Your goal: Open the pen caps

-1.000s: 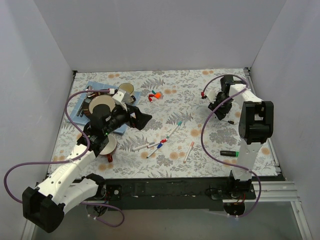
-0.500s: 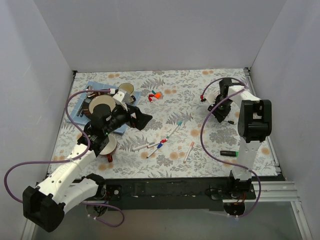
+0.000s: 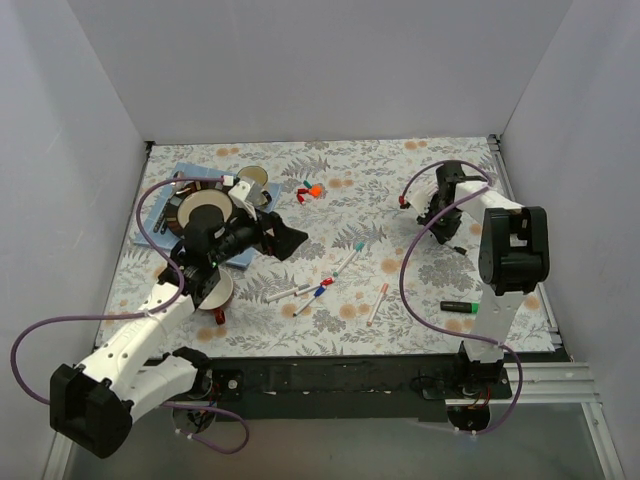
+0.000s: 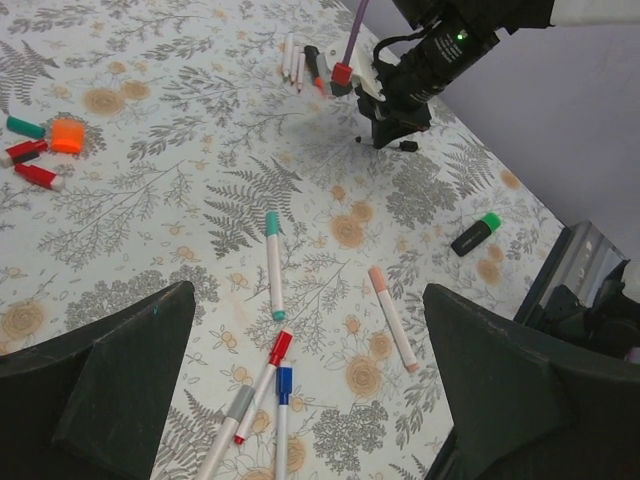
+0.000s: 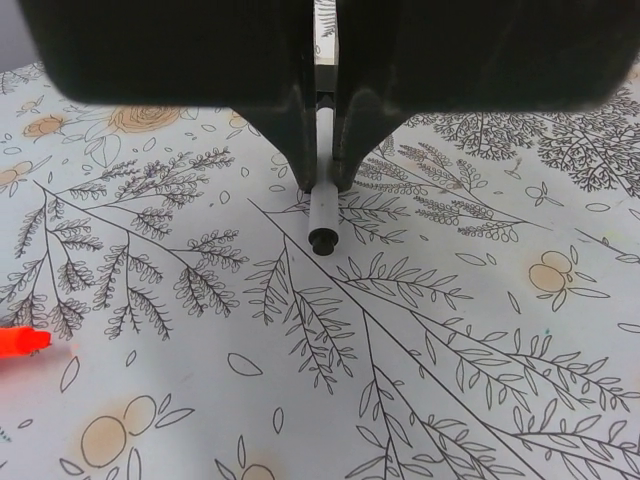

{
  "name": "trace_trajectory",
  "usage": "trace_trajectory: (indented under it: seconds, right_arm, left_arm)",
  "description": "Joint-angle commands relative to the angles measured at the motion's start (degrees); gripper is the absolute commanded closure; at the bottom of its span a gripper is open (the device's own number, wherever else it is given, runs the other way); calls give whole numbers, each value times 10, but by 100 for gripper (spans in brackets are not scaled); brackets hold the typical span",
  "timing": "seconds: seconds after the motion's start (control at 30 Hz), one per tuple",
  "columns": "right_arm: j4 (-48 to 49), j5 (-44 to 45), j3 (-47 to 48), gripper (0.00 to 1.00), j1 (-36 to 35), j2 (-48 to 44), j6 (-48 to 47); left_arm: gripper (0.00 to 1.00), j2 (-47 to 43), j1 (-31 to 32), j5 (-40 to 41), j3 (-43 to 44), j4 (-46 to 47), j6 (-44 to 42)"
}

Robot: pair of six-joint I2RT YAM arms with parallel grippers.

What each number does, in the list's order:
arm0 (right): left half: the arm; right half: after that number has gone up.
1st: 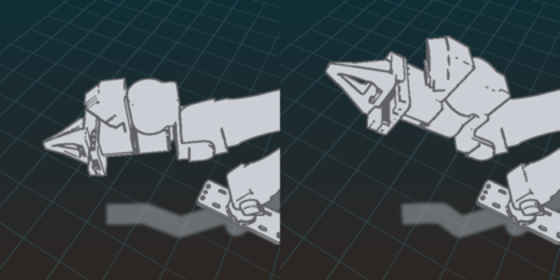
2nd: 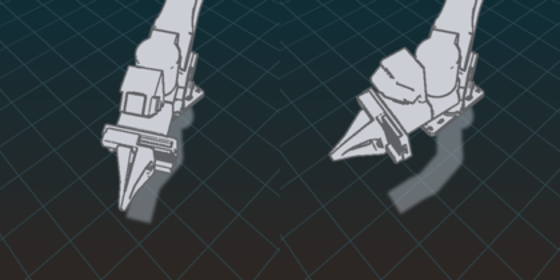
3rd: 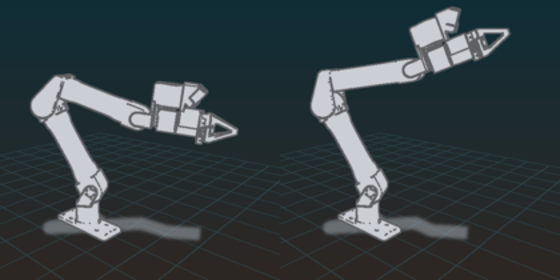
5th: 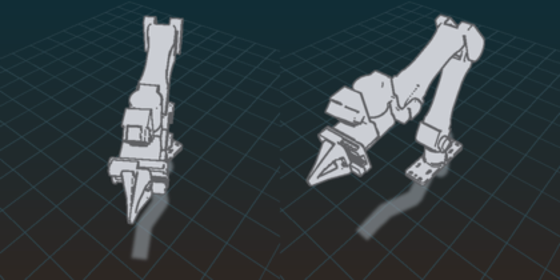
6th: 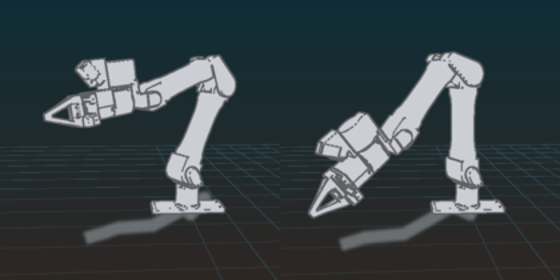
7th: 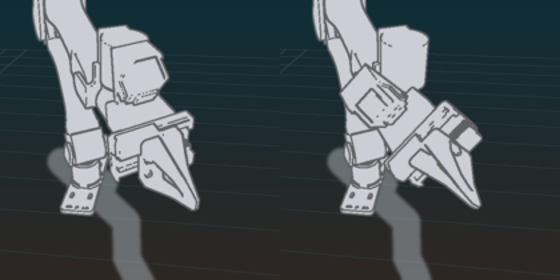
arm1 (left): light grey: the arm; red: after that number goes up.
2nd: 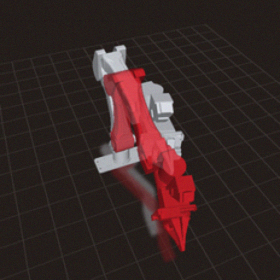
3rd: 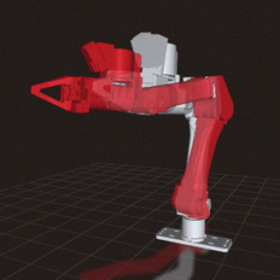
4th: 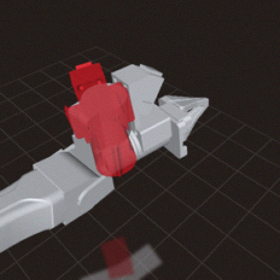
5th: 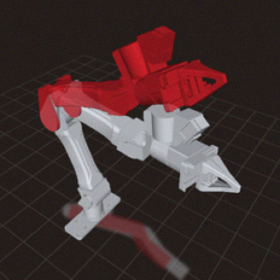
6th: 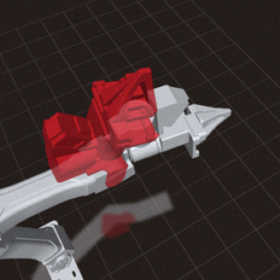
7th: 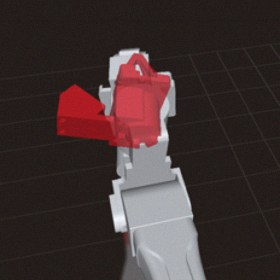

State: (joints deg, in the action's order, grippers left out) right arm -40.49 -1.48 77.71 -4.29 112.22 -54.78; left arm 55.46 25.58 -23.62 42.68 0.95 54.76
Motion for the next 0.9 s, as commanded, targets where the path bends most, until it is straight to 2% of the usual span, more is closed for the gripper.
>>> trace_trajectory:
  seconds: [0.0,0.07,0.1,0.17,0.27,0.33,0.4,0.47,0.53,0.63,0.73,0.77,0.83,0.87]
  right_arm:
    - [12,-46,-30,99,3,-2,11]
    - [14,-76,-23,99,5,-36,24]
    - [16,-112,-21,99,4,-49,41]
    - [16,-156,-20,99,4,-89,60]
    - [26,-251,-36,99,4,-147,105]
    - [41,-330,-58,99,4,-175,142]
    - [61,-412,-72,99,4,-210,172]
    - [75,-470,-92,99,4,-231,217]
    - [87,-564,-112,99,6,-238,249]
    - [160,-670,-155,99,11,-255,336]
    - [296,-757,-232,99,31,-278,460]
    - [386,-773,-270,99,37,-290,506]
    - [492,-794,-311,99,38,-304,649]
    - [592,-794,-330,99,53,-320,691]
  left_arm:
    - [2,15,-4,-85,-11,26,8]
    - [2,27,-5,-152,-22,53,21]
    - [8,43,-4,-174,-25,67,33]
    - [12,68,-4,-229,-29,99,56]
    - [14,101,-2,-252,-43,154,128]
    - [13,105,15,-239,-60,216,184]
    - [11,109,36,-197,-85,255,212]
    - [11,132,83,-153,-94,292,235]
    - [11,156,136,-89,-93,331,242]
    - [11,218,193,-12,-86,400,256]
    - [10,277,238,75,-66,443,260]
    - [11,296,247,95,-59,453,264]
    - [12,347,267,121,-35,482,271]
    - [12,364,271,142,-26,491,274]
